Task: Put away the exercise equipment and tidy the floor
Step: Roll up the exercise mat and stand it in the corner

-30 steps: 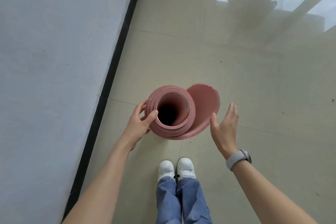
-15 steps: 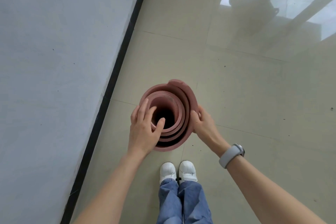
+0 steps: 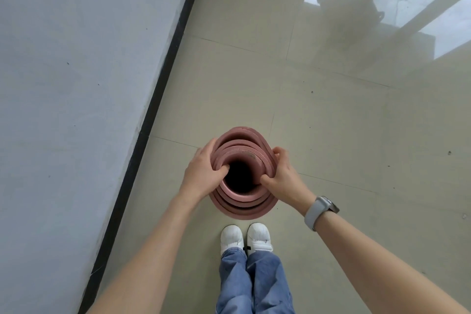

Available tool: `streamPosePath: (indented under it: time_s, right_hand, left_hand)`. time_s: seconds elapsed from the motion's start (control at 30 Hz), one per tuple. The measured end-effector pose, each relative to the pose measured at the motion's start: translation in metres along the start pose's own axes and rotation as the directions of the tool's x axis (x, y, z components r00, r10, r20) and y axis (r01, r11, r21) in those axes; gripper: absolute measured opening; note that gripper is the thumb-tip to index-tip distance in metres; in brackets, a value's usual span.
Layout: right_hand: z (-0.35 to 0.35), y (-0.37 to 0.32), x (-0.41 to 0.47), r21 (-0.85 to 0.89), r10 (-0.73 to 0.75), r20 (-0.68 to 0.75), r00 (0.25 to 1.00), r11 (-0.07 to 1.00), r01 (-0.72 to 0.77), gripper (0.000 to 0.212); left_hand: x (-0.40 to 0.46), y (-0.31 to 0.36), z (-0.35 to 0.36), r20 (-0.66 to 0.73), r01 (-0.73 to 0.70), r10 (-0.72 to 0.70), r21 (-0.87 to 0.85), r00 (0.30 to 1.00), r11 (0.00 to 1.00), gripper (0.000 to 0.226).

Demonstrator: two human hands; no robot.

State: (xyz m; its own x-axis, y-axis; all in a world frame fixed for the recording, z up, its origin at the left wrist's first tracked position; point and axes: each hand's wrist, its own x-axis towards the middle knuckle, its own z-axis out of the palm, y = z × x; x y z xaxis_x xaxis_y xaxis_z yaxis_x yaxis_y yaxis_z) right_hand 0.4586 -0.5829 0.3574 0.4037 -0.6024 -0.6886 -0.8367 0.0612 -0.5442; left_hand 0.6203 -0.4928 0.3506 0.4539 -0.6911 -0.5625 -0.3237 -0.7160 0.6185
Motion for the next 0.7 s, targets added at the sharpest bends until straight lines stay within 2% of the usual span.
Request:
streamPosePath:
  time_s: [0.1, 0.23, 0.33, 0.53, 0.7]
  right_hand:
    - [0.002, 0.0, -0.001, -0.125, 0.039, 0.019, 0.999, 0.991, -0.036, 0.084]
    - [0.004, -0.005, -0.004, -0.147, 0.067, -0.031, 0.997, 0.987, -0.07, 0.068]
    - [-0.004, -0.008, -0.017, -0.12, 0.078, -0.016, 0.997, 0.99, -0.079, 0.063]
    - [-0.062, -0.052, -0.012, -0.078, -0.002, -0.058, 0.998, 0.997, -0.003, 0.059]
    - [-0.136, -0.098, 0.002, -0.012, -0.046, -0.152, 0.987, 0.999, 0.044, 0.034]
  left_hand:
    - [0.005, 0.001, -0.006, 0.11, -0.015, 0.011, 0.043, 0.994, 0.999, 0.057]
    - [-0.005, 0.006, -0.007, 0.13, 0.045, -0.065, 0.151, 0.989, 0.988, 0.051]
    - [-0.022, 0.013, -0.01, 0.132, 0.041, -0.057, 0.121, 0.99, 0.992, 0.049]
    - [-0.015, 0.067, -0.054, -0.025, 0.067, -0.066, 0.021, 0.997, 0.998, 0.043]
    - [0.018, 0.15, -0.097, -0.105, 0.022, -0.018, 0.03, 0.994, 0.999, 0.042]
